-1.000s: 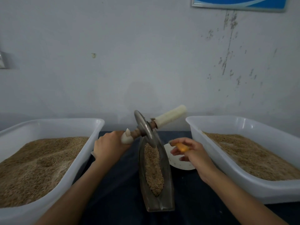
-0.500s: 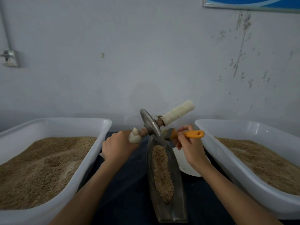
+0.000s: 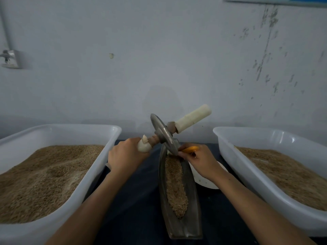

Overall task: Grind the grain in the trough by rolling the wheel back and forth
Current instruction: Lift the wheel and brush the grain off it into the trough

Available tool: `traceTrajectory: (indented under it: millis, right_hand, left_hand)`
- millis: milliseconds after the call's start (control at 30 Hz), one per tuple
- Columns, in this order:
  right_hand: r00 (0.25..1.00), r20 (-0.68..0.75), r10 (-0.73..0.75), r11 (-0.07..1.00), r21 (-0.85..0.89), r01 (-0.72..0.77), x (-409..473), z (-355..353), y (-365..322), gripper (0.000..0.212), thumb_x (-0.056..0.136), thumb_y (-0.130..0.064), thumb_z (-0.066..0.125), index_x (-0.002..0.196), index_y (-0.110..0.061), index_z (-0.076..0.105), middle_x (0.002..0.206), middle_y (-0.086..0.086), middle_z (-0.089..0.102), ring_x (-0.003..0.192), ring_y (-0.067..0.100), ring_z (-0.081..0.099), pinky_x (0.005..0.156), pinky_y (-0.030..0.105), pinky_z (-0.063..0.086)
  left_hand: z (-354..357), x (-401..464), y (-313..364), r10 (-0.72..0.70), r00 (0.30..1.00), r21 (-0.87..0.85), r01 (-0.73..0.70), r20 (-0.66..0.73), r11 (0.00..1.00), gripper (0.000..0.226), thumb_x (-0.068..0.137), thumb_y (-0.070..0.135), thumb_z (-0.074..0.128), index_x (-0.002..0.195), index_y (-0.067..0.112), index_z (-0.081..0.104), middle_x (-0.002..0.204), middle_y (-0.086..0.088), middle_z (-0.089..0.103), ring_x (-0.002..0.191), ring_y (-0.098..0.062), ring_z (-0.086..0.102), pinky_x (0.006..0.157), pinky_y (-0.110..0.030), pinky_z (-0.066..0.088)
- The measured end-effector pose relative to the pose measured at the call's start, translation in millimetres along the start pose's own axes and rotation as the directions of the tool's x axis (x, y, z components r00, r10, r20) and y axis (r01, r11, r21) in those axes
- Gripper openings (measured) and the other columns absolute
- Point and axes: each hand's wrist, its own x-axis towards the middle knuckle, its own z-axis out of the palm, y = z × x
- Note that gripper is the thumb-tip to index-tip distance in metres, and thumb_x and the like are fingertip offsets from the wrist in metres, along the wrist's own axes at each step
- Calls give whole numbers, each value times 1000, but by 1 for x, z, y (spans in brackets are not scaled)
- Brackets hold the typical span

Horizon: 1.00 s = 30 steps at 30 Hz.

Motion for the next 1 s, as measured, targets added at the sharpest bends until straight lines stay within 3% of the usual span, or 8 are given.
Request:
traceTrajectory:
  millis: [133,367,467,600,700,767,900,1000]
  right_hand:
    - [995,73,63,998,-18,-62,-1,-3,-3,10,92,-22,62,91,-21,72,82,-19,67,80,-5,62,73,9,43]
    - [980,164,111,993,-58,-103,-4,-21,-19,30,94,-29,60,89,-1,70,73,4,67,67,4,62,66,17,49]
    - [994,90,60,994,-100,-51,-1,-24,-20,29,94,-29,58,92,-4,71,79,6,69,73,7,63,73,26,51]
    - [995,88,-42,985,-163,56,0,-11,-13,19,96,-23,57,103,-13,72,98,-3,70,91,2,62,82,15,47]
    - [997,58,-48,983,-177,58,1,-1,-6,21,99,-21,52,109,-16,69,106,-4,69,98,6,61,87,17,46]
    - [999,45,-10,984,-180,18,4,4,-5,19,99,-22,51,105,-16,69,101,-4,70,94,6,63,85,21,47]
    - [994,32,109,985,-135,-104,6,8,-8,27,99,-24,53,73,-23,60,69,-9,61,67,-1,59,66,20,41]
    - [984,61,168,982,-100,-161,6,4,-15,34,98,-24,53,73,-3,62,69,12,64,66,16,62,67,34,49]
  left_hand:
    - [1,-1,0,-5,1000,7,5,-6,1000,27,85,51,58,93,26,65,71,10,51,71,-13,51,64,-27,38]
    - [1,0,1,-41,999,-18,40,-3,999,27,85,51,56,89,26,65,69,11,53,69,-14,52,64,-27,40]
    - [3,1,1,-45,999,-27,45,4,999,27,85,52,56,87,26,64,67,11,53,69,-14,54,63,-27,40]
    - [4,3,-2,-74,997,-32,74,3,997,24,84,51,57,88,28,62,63,14,48,62,-8,47,60,-26,35]
    - [4,2,-2,-82,997,-25,82,-13,996,24,84,52,56,91,30,64,63,14,46,62,-8,44,59,-26,33]
    - [4,3,-2,-81,997,-27,81,-12,996,24,85,51,57,94,30,64,65,14,46,65,-9,46,61,-26,34]
    - [3,3,-2,-74,997,-29,73,-25,997,24,84,50,57,92,29,65,65,13,48,66,-11,48,61,-26,35]
    - [3,3,-1,-62,997,-38,61,-34,997,25,86,51,55,90,28,64,63,14,46,64,-10,47,61,-26,35]
